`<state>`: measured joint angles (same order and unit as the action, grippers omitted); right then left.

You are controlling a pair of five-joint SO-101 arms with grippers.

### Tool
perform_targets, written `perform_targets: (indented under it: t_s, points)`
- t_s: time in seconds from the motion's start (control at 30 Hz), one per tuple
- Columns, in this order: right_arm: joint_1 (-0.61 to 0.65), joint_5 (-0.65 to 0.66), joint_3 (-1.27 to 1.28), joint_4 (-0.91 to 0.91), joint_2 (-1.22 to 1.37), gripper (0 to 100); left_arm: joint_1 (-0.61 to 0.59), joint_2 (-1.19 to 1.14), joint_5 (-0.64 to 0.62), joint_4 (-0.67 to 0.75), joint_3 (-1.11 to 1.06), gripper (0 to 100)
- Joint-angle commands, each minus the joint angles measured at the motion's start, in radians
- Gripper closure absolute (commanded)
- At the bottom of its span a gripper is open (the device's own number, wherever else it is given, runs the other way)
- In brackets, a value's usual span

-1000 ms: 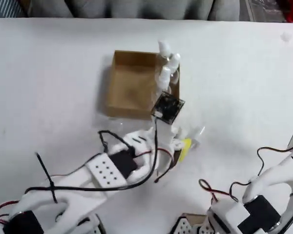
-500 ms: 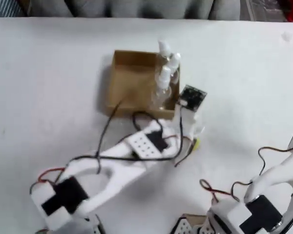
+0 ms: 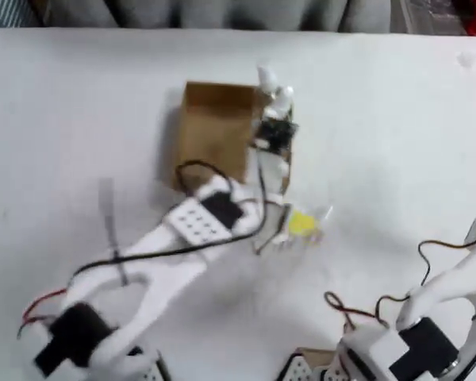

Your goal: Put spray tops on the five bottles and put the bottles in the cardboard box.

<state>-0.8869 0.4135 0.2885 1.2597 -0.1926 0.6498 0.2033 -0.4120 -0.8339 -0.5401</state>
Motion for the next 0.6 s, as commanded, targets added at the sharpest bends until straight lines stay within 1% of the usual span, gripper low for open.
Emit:
perform_targets:
  t_s: [0.0,0.1,0.17,0.27,0.33,0.37,0.43,0.5,0.57]
  points:
    - [0.002,-0.002,0.003,-0.019,-0.004,93.6,-0.139,0.237,-0.011,-0.233,0.057,69]
    - [0.004,-0.002,0.017,-0.019,-0.004,93.6,-0.275,0.334,-0.018,-0.359,0.055,69]
    - [0.019,-0.006,0.018,-0.015,-0.004,93.6,-0.364,0.369,-0.058,-0.411,0.041,69]
    - [0.059,-0.005,0.049,0.001,-0.008,93.7,-0.458,0.39,-0.075,-0.419,-0.028,69]
    - [0.102,-0.003,0.095,0.001,-0.013,93.7,-0.478,0.392,-0.025,-0.419,-0.081,69]
    - [0.125,-0.003,0.12,0.001,-0.013,93.7,-0.479,0.395,0.032,-0.419,-0.109,69]
    - [0.173,-0.005,0.175,-0.008,-0.004,94.6,-0.479,0.398,0.195,-0.419,-0.157,69]
    - [0.226,-0.009,0.239,-0.047,-0.004,97.9,-0.479,0.398,0.407,-0.419,-0.189,69]
    - [0.272,-0.012,0.304,-0.099,-0.007,98.1,-0.484,0.392,0.654,-0.417,-0.203,69]
